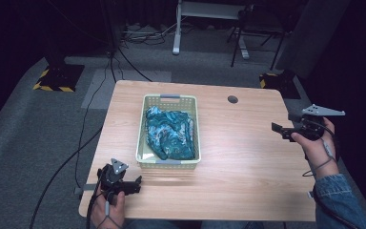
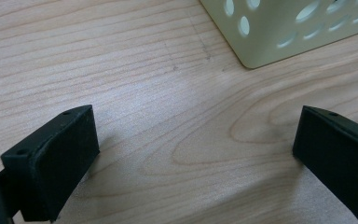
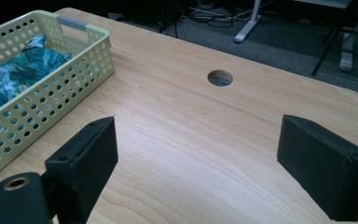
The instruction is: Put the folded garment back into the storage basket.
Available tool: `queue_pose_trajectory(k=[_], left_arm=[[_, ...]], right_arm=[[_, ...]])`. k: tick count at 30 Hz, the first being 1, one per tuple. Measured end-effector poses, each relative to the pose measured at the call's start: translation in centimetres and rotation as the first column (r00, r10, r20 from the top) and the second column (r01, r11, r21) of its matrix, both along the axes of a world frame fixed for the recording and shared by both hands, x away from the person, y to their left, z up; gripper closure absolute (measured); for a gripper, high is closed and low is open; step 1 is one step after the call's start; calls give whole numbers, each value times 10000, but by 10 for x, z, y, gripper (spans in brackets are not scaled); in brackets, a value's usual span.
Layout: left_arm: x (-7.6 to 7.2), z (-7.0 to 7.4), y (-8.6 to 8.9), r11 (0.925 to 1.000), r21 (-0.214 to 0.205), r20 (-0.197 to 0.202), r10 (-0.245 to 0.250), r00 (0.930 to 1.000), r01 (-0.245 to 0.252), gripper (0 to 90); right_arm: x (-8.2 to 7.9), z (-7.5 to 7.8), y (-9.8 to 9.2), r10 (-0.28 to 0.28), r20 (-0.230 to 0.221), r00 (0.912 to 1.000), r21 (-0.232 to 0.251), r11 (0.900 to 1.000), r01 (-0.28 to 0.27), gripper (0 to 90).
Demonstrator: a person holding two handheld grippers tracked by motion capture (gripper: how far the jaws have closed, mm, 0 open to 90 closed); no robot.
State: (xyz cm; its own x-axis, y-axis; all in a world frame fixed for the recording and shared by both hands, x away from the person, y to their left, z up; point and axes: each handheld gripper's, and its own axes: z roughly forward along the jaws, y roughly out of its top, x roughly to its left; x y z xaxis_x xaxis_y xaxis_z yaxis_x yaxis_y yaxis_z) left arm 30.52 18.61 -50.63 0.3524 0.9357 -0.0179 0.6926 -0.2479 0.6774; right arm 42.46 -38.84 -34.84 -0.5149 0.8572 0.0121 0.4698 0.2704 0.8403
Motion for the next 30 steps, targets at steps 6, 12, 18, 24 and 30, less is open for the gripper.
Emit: queue_pose_trajectory(k=[6,12,18,24,30], left_arm=[[0,0,0,10000,2,-1,-3,10000,3,3],[0,0,0,10000,3,-1,-2,10000,2,3],[0,0,0,10000,2,-1,-2,10000,2,3],[0,0,0,10000,1,-1,-6,10000,6,3],[0,0,0,10000,9,-11,-12,10000,12,3]], right_arm=[[0,-9,-9,-95,-121,9999,-173,9998,93,123],[-1,-20,-19,-220,-291,9993,-294,9993,212,123],[-4,-28,-27,-283,-416,9987,-206,9994,275,123],[-8,-37,-35,-359,-570,9977,-268,9990,344,123],[-11,-47,-39,-412,-740,9964,-426,9984,381,123]])
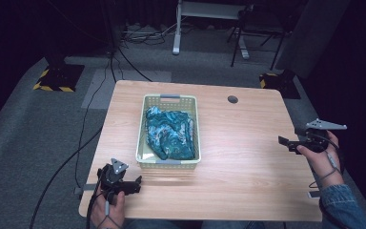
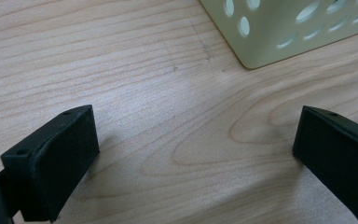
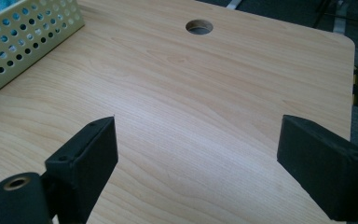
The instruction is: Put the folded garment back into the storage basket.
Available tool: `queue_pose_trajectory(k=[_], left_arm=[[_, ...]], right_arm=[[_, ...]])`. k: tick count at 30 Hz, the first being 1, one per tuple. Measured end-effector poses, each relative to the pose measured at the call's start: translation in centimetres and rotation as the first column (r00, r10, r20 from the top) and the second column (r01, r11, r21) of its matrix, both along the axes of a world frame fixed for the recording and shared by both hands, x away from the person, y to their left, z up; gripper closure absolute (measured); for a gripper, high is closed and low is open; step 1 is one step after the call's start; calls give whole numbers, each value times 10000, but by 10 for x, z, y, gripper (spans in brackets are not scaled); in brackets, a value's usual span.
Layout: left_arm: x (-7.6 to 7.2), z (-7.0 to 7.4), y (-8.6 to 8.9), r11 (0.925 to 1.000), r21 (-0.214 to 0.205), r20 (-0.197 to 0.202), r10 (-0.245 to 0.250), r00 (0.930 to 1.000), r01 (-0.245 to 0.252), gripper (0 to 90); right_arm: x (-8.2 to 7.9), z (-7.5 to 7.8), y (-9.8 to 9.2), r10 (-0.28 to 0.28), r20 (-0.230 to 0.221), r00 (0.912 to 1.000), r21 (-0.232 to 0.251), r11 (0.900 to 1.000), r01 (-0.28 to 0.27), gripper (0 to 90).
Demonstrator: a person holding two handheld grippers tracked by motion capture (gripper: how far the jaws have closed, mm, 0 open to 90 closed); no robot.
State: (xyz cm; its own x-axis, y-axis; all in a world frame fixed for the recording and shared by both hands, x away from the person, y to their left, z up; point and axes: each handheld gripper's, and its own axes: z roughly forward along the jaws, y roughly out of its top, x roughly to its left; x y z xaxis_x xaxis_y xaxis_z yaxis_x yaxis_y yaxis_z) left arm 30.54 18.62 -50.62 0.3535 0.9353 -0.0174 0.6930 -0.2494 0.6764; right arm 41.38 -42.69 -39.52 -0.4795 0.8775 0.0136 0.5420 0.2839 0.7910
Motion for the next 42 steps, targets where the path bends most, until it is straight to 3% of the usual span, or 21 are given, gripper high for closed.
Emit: queue_pose_trajectory(k=[17,42], left_arm=[[0,0,0,10000,-2,1,5,10000,-5,3],[0,0,0,10000,-2,0,3,10000,-3,3]], right_arm=[[-10,-27,-16,-280,-515,9983,-253,9993,268,121],[-20,-68,-25,-616,-1259,9901,-486,9973,558,120]])
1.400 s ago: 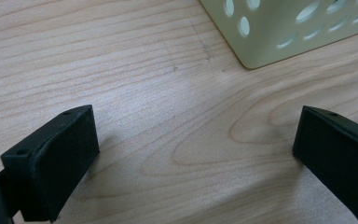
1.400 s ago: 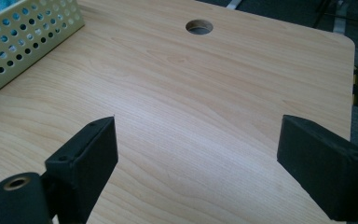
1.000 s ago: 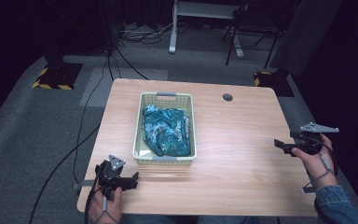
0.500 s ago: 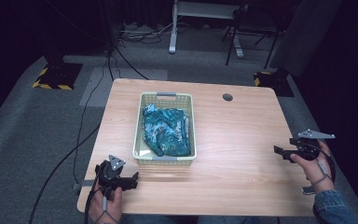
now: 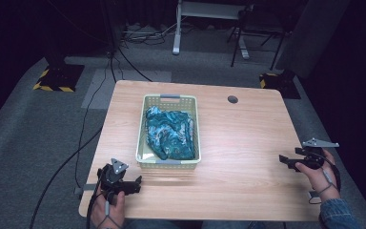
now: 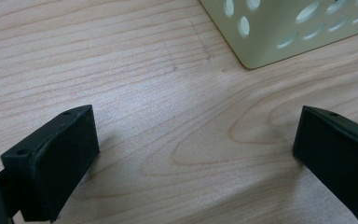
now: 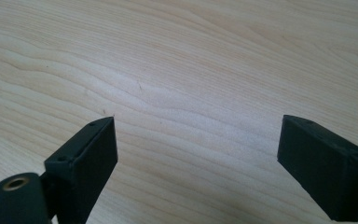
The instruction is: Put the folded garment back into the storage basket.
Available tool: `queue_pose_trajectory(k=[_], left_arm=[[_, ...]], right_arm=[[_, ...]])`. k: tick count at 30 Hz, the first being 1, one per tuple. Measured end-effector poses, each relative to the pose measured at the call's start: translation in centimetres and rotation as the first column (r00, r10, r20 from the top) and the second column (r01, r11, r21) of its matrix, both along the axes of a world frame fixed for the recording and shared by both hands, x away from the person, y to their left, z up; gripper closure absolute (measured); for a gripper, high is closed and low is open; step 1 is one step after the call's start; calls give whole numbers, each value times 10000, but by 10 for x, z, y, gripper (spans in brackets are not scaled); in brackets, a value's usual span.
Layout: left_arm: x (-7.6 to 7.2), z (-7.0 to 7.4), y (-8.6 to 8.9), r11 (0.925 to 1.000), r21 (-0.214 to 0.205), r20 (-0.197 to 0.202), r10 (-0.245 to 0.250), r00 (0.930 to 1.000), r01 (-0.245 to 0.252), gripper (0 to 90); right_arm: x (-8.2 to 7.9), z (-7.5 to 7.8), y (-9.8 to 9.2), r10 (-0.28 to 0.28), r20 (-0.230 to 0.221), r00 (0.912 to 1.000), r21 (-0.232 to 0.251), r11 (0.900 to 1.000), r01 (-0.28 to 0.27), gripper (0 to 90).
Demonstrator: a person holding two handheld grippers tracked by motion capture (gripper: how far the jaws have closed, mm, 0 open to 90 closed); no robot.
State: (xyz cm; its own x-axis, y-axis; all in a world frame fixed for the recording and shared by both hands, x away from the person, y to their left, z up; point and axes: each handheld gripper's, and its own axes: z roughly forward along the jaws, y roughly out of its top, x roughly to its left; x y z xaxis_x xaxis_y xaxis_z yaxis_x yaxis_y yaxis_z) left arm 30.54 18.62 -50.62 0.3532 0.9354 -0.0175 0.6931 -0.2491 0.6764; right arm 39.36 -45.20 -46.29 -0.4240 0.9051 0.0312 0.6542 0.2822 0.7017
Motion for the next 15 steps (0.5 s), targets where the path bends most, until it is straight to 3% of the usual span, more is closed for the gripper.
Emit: queue_pose_trajectory(k=[15], left_arm=[[0,0,0,10000,2,1,-2,10000,2,3]], right_arm=[[-6,-19,-3,-106,-355,9993,-40,9999,104,119]])
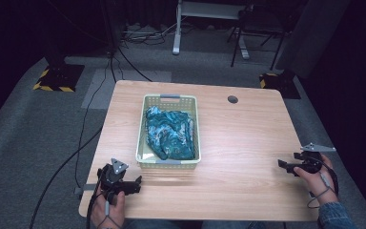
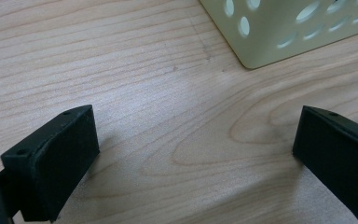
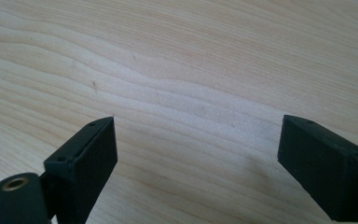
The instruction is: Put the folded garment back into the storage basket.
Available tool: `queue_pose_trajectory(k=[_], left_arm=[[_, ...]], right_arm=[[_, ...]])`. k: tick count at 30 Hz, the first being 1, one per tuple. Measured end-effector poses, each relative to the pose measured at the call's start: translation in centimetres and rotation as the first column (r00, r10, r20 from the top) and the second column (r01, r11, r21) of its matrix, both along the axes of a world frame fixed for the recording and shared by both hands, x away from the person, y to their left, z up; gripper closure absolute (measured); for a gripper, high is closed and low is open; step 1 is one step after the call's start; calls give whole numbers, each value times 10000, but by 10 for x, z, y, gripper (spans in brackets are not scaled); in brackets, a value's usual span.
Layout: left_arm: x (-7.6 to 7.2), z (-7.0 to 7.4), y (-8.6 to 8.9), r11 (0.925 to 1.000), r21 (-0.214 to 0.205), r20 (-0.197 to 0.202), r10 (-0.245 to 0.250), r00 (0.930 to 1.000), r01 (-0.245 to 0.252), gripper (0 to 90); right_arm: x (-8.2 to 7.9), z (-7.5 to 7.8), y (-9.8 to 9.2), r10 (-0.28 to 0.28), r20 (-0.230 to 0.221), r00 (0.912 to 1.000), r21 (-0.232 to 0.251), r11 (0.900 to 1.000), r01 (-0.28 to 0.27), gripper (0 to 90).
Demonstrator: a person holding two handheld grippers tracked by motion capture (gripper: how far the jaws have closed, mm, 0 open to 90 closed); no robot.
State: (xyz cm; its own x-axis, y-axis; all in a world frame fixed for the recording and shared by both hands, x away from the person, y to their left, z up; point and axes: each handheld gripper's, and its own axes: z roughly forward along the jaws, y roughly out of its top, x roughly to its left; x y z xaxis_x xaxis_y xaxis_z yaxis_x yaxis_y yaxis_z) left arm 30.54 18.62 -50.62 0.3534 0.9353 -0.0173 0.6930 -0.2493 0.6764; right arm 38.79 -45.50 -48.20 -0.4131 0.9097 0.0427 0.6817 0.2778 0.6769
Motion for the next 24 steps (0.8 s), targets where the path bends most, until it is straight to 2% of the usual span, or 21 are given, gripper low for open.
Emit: queue_pose_trajectory(k=[9,13,14,19,24], left_arm=[[0,0,0,10000,0,-1,2,10000,-2,3],[0,0,0,10000,-2,-1,3,10000,-3,3],[0,0,0,10000,-2,0,1,10000,-1,3],[0,0,0,10000,-2,1,2,10000,-2,3],[0,0,0,10000,-1,2,2,10000,-2,3]], right_arm=[[-4,-12,-1,1,-170,9999,-121,9999,-3,101],[-6,-15,-1,105,109,9999,-298,9995,-102,88],[-7,-16,0,160,206,9997,-401,9991,-152,59],[-8,-21,5,-209,490,9986,-272,9994,222,24],[-8,-21,5,-177,518,9985,-247,9995,190,26]])
